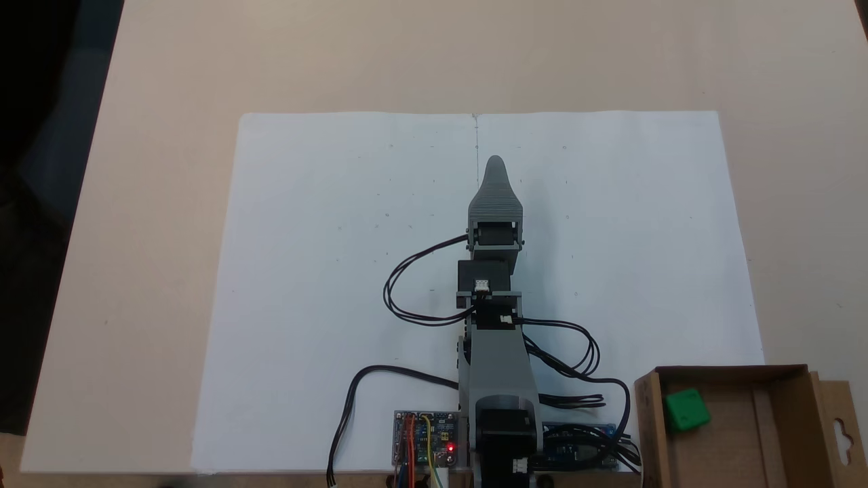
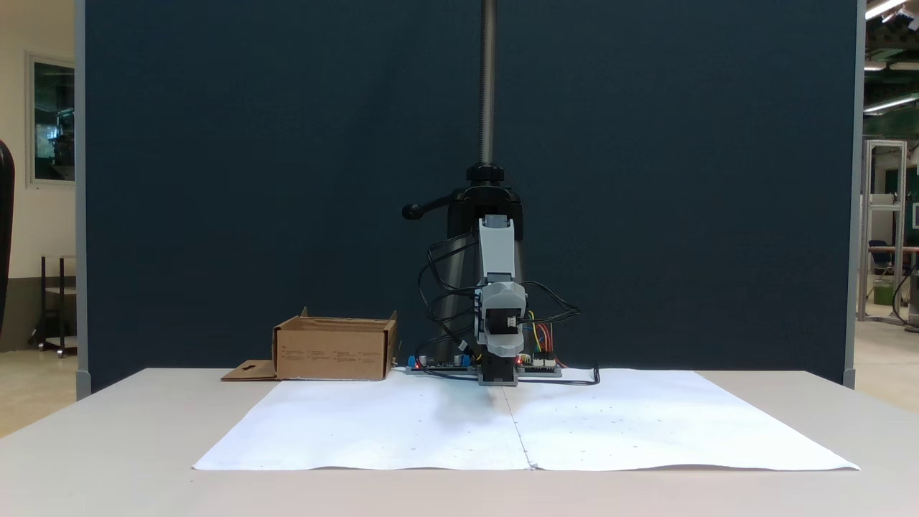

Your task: Grasp a green dice and put it in the bin.

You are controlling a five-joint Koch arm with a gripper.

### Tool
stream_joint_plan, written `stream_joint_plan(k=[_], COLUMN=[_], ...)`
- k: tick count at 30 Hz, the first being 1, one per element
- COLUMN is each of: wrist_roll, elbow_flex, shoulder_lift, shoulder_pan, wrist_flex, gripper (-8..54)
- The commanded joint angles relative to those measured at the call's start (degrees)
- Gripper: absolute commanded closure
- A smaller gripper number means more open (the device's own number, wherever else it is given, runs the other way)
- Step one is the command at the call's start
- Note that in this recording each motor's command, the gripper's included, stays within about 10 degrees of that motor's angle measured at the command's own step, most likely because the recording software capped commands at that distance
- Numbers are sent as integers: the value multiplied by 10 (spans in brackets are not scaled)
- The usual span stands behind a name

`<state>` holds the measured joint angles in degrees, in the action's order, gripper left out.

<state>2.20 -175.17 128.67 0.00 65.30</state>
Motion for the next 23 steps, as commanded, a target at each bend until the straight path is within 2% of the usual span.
stream_joint_plan(k=[1, 23], wrist_roll=[-3, -3], elbow_flex=[-41, -42], shoulder_lift=[70, 70], shoulder_pan=[3, 3], wrist_flex=[81, 113], gripper=[4, 3])
